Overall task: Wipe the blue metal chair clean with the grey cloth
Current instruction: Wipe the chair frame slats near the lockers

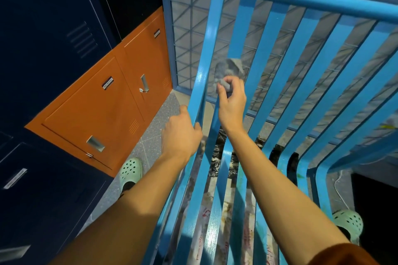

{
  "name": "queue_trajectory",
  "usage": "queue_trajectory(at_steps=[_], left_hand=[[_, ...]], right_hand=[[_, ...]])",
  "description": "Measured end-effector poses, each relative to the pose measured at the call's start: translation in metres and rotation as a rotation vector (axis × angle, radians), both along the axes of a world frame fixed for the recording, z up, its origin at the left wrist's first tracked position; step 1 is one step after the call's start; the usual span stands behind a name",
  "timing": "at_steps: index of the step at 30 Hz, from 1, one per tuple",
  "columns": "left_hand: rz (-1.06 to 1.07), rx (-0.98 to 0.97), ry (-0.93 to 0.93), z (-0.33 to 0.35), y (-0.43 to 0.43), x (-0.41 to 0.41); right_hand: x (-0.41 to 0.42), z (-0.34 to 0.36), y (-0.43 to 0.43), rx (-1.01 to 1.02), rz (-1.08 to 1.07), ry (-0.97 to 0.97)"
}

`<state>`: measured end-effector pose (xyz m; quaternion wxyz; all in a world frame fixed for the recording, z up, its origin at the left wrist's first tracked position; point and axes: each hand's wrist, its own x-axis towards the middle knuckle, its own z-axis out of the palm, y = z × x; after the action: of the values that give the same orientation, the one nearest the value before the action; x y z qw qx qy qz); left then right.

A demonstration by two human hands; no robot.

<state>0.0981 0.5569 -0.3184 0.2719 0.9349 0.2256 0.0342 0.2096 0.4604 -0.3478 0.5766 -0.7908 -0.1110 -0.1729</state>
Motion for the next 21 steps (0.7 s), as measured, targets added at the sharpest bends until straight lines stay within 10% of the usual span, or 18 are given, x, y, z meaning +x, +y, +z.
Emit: queue_trajectory(at_steps=[11, 21], left_hand=[[-0.005, -0.005, 0.006, 0.005, 0.000, -0.003], [-0.008, -0.009, 0.022, 0.008, -0.001, -0.003]], right_hand=[[0.033, 0.046, -0.005, -0.066, -0.002, -0.141], [-0.029, -0.076, -0.014, -0.218, 0.093, 0.248]])
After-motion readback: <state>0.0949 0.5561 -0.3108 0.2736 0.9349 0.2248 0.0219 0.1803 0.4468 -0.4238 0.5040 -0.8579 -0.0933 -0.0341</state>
